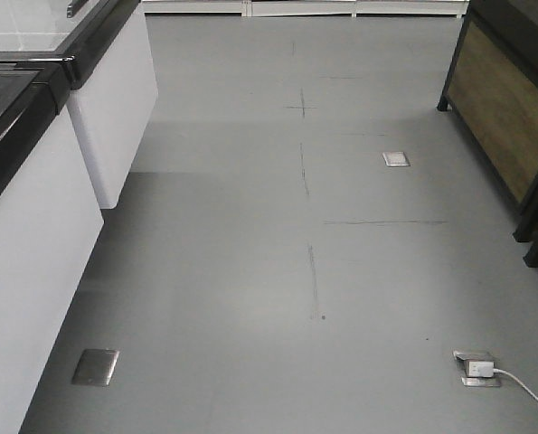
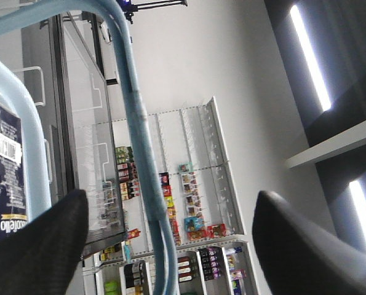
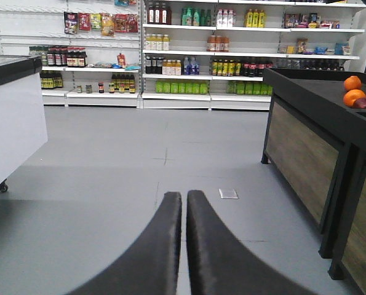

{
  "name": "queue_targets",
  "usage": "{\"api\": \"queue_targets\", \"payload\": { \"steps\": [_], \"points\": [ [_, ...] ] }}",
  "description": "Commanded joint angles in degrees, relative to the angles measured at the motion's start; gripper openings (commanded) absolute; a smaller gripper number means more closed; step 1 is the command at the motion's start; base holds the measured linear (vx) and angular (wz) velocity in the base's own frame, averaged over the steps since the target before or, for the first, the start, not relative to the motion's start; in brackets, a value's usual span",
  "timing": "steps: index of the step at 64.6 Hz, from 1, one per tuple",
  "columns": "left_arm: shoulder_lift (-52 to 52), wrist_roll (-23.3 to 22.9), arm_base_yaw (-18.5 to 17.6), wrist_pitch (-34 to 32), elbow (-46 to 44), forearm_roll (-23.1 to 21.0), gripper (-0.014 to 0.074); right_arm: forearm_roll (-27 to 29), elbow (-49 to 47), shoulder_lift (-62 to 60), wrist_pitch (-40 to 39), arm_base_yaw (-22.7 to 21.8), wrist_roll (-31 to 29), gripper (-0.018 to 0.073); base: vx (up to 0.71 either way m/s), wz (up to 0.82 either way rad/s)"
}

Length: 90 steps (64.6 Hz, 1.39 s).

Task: Left arm holds basket, right arm returns cookies
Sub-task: 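Lift the light-blue basket with the left gripper in front of the robot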

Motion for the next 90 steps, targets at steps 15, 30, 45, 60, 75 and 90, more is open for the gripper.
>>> {"api": "queue_targets", "payload": {
  "steps": [15,30,45,60,75,90],
  "points": [
    [3.3,-3.9,-0.1,-8.5,-5.9,1.3,0.0518,0.0,1.1,-0.8,-4.1,-0.4,-0.3,-0.001,0.0,0.0],
    [4.7,-5.1,-0.1,-8.1,-7.3,2.8,0.0475,0.0,1.1,-0.8,-4.1,-0.4,-0.3,-0.001,0.0,0.0],
    [4.8,-5.0,-0.1,-7.1,-7.3,2.7,0.0393,0.0,1.1,-0.8,-4.1,-0.4,-0.3,-0.001,0.0,0.0],
    [5.4,-5.1,-0.1,-7.2,-7.2,2.7,0.023,0.0,1.1,-0.8,-4.1,-0.4,-0.3,-0.001,0.0,0.0],
    [5.4,-5.1,-0.1,-7.2,-7.2,2.7,0.0015,0.0,1.1,-0.8,-4.1,-0.4,-0.3,-0.001,0.0,0.0],
    [5.4,-5.1,-0.1,-9.1,-7.2,2.7,-0.0006,0.0,1.1,-0.8,-4.1,-0.4,-0.3,-0.001,0.0,0.0]
  ]
}}
